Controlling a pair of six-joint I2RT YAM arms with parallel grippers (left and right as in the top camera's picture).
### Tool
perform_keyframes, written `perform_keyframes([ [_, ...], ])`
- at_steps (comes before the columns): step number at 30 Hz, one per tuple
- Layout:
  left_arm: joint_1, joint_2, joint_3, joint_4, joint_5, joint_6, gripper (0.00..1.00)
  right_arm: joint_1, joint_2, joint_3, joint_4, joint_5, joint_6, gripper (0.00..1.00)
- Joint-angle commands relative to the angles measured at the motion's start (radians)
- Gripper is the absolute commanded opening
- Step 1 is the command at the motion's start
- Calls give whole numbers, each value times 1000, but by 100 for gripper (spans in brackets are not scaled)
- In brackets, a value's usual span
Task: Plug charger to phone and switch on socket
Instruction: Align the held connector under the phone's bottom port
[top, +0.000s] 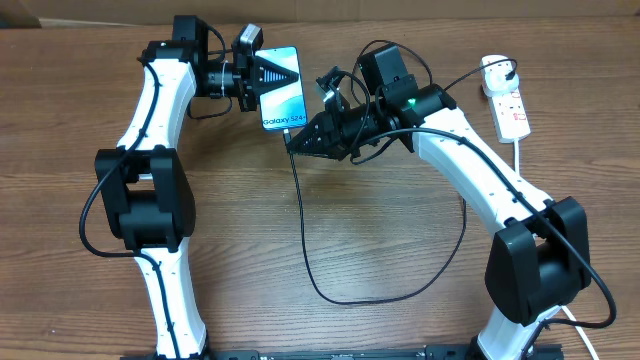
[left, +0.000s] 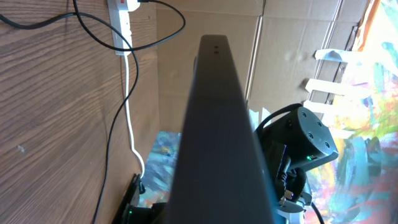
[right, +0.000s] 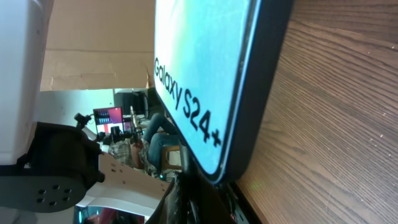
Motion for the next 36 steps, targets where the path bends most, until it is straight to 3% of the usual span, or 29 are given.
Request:
perform_keyframes([
  [1, -2, -36, 16, 1, 32, -4, 4, 3, -23, 3, 11, 3, 2, 4],
  [36, -2, -36, 16, 1, 39, 16, 5, -25, -23, 3, 34, -19, 9, 4],
])
